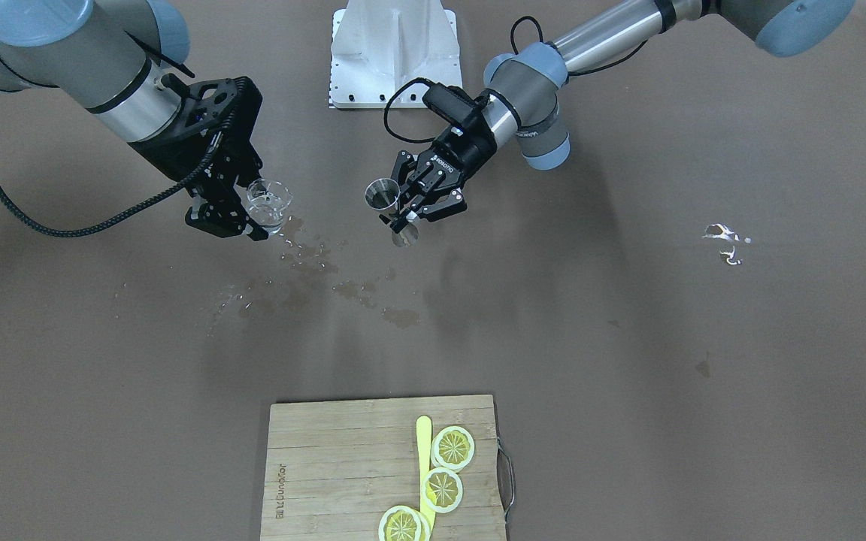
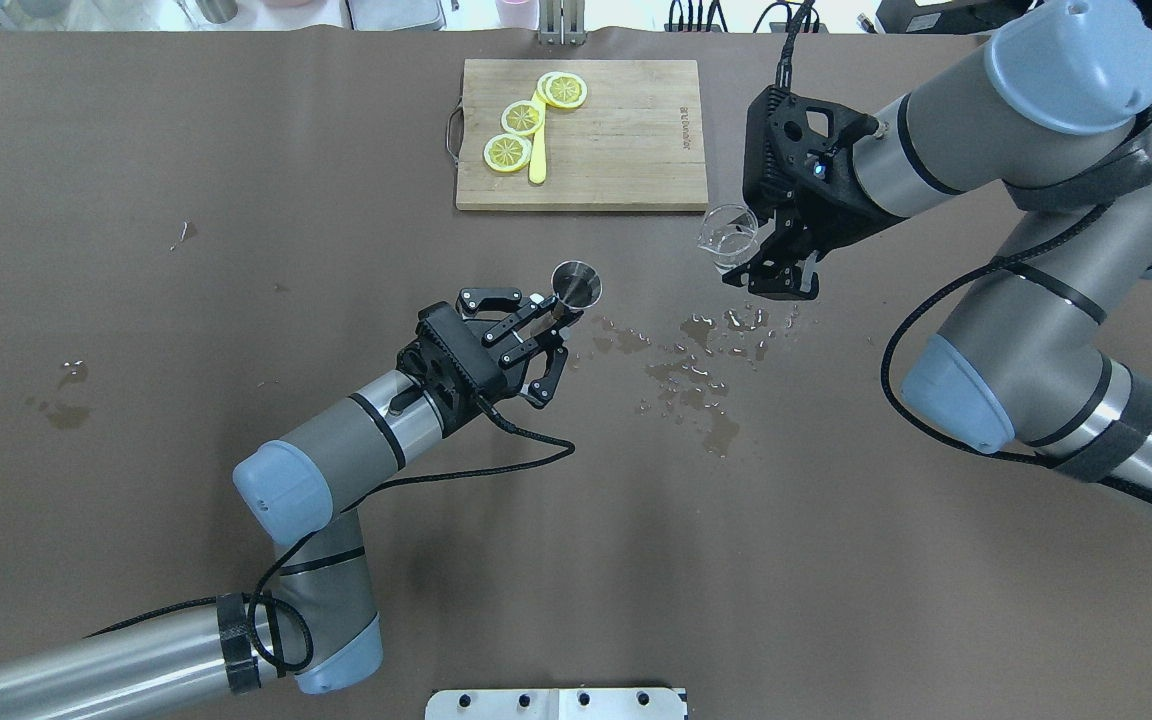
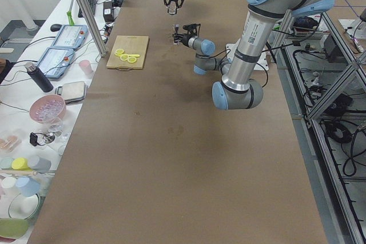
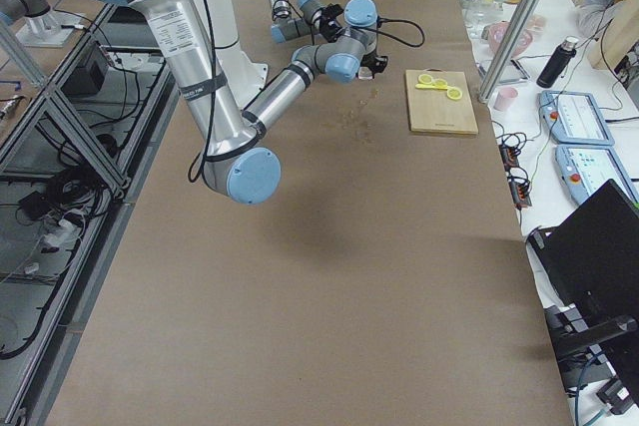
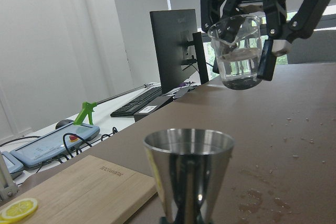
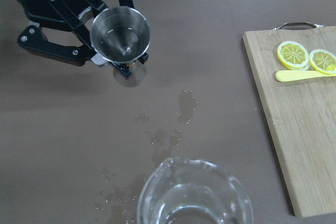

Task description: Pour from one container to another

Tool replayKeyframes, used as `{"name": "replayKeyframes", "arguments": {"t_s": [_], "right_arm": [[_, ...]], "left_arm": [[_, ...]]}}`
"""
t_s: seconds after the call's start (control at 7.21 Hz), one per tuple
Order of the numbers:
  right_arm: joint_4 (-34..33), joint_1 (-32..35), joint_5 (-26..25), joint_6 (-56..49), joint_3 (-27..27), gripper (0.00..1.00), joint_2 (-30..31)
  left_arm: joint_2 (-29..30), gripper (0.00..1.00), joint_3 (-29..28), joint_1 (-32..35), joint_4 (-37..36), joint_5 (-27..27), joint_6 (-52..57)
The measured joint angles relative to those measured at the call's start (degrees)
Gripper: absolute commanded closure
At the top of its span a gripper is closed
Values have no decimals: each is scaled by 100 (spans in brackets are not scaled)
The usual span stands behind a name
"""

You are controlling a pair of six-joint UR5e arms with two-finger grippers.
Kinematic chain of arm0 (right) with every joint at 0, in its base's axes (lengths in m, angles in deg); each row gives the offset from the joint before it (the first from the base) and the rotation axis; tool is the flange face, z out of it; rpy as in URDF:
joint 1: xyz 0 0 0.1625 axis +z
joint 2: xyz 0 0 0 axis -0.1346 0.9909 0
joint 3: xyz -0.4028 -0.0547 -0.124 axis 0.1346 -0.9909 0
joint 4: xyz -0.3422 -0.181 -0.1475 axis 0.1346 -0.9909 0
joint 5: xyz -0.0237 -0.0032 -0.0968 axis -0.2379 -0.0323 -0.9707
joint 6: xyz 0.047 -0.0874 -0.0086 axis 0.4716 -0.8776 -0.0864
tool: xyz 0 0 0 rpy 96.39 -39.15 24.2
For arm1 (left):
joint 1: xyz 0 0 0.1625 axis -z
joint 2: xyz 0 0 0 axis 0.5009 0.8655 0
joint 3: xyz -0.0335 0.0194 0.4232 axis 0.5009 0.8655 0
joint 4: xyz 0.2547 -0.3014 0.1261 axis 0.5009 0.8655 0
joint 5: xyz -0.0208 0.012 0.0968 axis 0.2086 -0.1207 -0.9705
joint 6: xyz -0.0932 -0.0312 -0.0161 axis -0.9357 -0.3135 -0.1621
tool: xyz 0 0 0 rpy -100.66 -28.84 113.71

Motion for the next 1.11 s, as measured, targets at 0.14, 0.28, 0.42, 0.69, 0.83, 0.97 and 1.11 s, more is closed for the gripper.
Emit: {"name": "replayKeyframes", "arguments": {"t_s": [0.14, 0.28, 0.42, 0.69, 0.83, 0.97, 1.11], "right_arm": [[-213, 0, 54, 1, -12, 100, -84], [-453, 1, 86, 1, -10, 100, -191], [-695, 1, 111, -3, 0, 100, -316], [-1175, -12, 146, -15, 23, 100, -608], [-1361, -28, 153, -16, 35, 100, -719], [-1512, -56, 156, -21, 49, 100, -813], [-1613, -94, 166, -31, 62, 100, -874]], "left_arm": [[0, 100, 0, 0, 0, 0, 0], [0, 100, 0, 0, 0, 0, 0], [0, 100, 0, 0, 2, 0, 0], [0, 100, -6, 8, 2, -6, 0], [3, 100, -32, 23, 1, -8, 0], [6, 100, -70, 42, 0, -9, 0], [7, 100, -89, 54, 2, -9, 0]]}}
